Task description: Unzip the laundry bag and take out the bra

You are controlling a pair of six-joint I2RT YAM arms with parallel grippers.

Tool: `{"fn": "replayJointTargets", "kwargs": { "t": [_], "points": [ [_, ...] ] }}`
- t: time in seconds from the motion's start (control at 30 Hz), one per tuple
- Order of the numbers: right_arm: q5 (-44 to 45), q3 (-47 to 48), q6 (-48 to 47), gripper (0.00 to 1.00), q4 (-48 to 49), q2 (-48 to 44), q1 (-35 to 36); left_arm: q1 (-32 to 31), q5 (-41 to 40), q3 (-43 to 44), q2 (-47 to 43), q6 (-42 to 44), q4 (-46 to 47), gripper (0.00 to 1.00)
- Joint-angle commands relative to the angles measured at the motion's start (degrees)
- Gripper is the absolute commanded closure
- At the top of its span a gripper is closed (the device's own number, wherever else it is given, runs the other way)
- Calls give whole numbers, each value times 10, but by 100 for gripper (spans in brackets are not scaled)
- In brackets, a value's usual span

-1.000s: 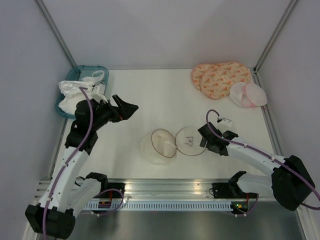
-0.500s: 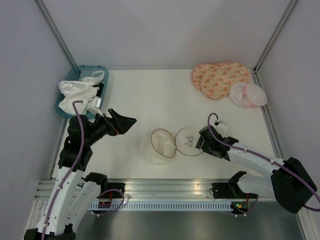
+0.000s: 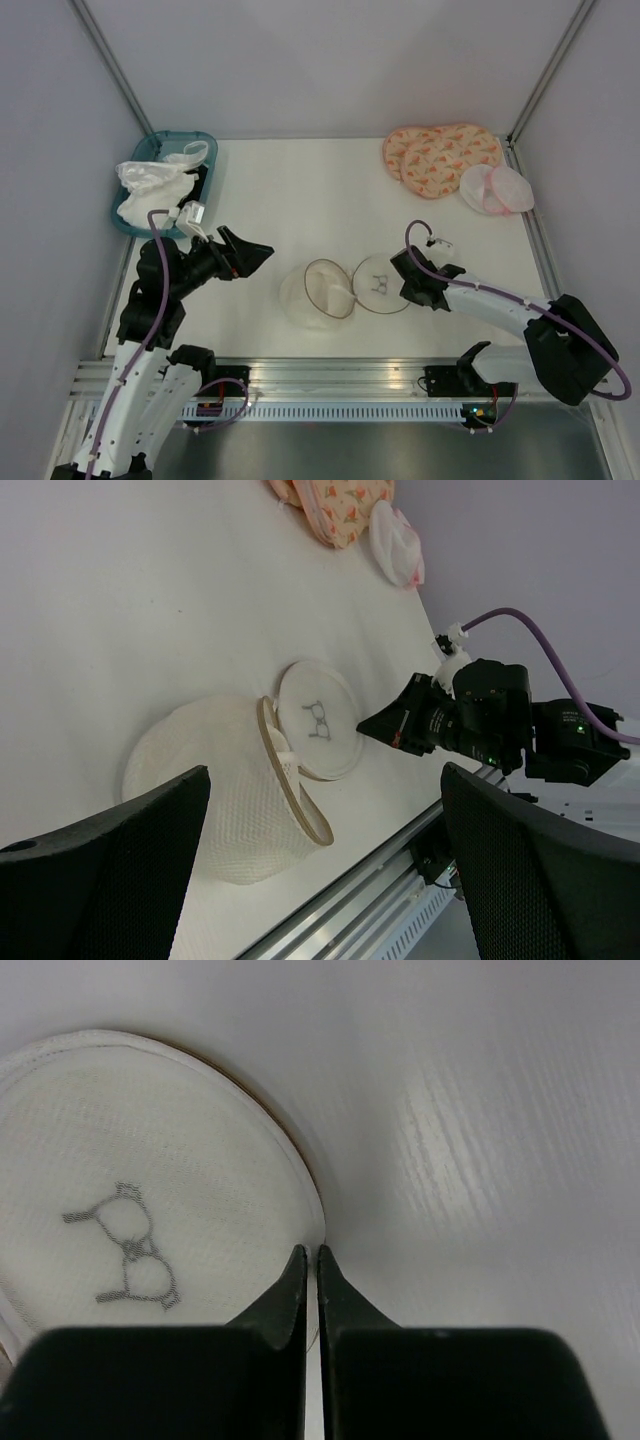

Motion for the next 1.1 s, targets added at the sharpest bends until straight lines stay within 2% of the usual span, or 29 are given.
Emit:
{"fn": "replayJointTargets", "kwargs": {
  "t": [0.0, 0.17, 0.27, 0.47, 0.6, 0.7, 0.87, 1.07],
  "points": [
    [44, 17, 15, 100, -55, -38, 0, -2, 22, 16, -12, -10, -5, 0],
    [115, 78, 28, 100, -155, -128, 0, -2, 27, 29, -24, -6, -15, 0],
    [170, 159, -6, 100, -216, -154, 0, -2, 27, 31, -28, -4, -23, 0],
    [225, 298, -130, 99, -275, -87, 0, -2, 24, 38, -38, -3, -36, 0],
    [222, 374, -234, 100, -263, -33, 9, -2, 24, 44, -41, -6, -40, 0],
    [214, 393, -276, 100, -243, 21, 36, -2, 26, 46, -44, -6, -45, 0],
    [279, 405, -297, 99, -253, 121, 163, -2, 3, 47, -69, -4, -68, 0],
    [217, 362, -308, 100, -200, 137, 278, -2, -28, 85, -76, 18, -105, 0]
  ]
}}
